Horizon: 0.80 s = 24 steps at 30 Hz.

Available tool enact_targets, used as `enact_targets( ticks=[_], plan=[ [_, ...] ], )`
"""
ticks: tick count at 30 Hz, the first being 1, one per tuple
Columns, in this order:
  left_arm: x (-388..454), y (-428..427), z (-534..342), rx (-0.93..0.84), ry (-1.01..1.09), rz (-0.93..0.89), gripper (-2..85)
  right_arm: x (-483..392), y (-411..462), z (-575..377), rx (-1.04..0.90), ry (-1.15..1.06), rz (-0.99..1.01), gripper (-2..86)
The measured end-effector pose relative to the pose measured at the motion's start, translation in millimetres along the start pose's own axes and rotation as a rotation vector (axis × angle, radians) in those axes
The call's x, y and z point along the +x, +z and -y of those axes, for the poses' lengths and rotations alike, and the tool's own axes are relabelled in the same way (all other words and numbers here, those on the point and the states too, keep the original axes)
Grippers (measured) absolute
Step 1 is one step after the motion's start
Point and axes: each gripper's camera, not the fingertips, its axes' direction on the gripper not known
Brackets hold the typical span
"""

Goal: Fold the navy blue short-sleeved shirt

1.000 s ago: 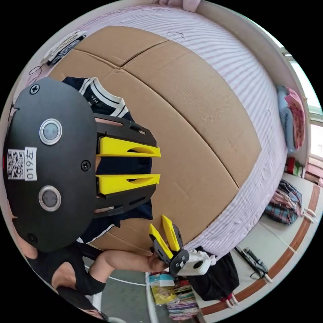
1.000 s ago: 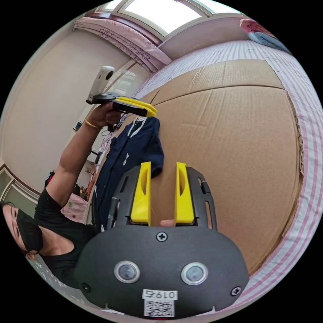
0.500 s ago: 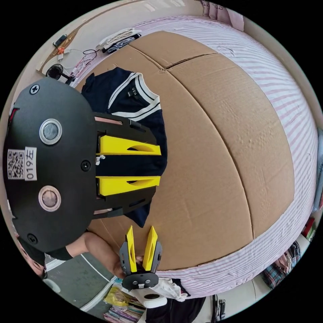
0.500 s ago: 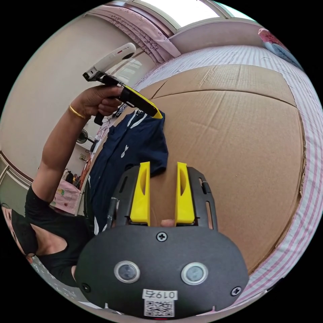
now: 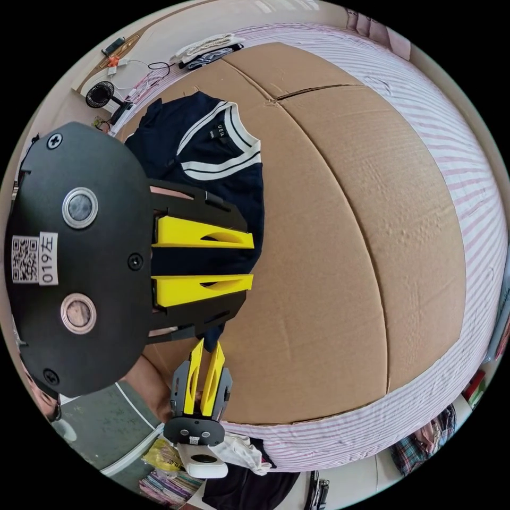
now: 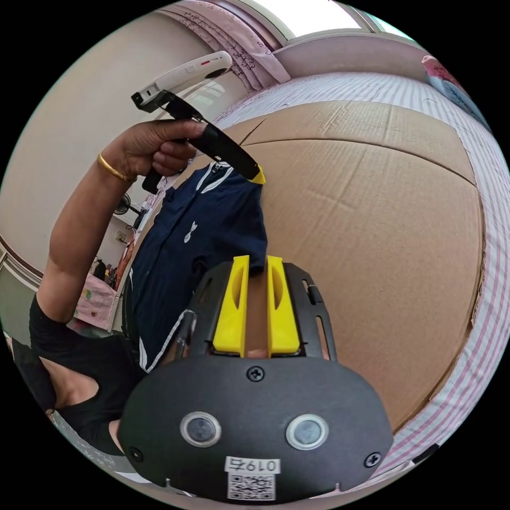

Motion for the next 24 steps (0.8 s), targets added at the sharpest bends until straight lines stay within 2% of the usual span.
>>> enact_targets(
  ticks=[6,12,24],
  plan=[
    [0.9,5.7,7.8,0.001,-0.027,-0.003,5.5,-0.7,0.2,9.4,-0.005,-0.005,0.036,6.0],
    [2.1,11.0,9.0,0.006,-0.033,0.014,2.3,-5.0,-1.5,14.2,-0.006,-0.012,0.015,1.0],
    [-0.5,12.6,3.6,0.047,-0.061,-0.036,1.7,-4.1,-17.8,11.1,0.035,0.001,0.042,-0.7]
  ],
)
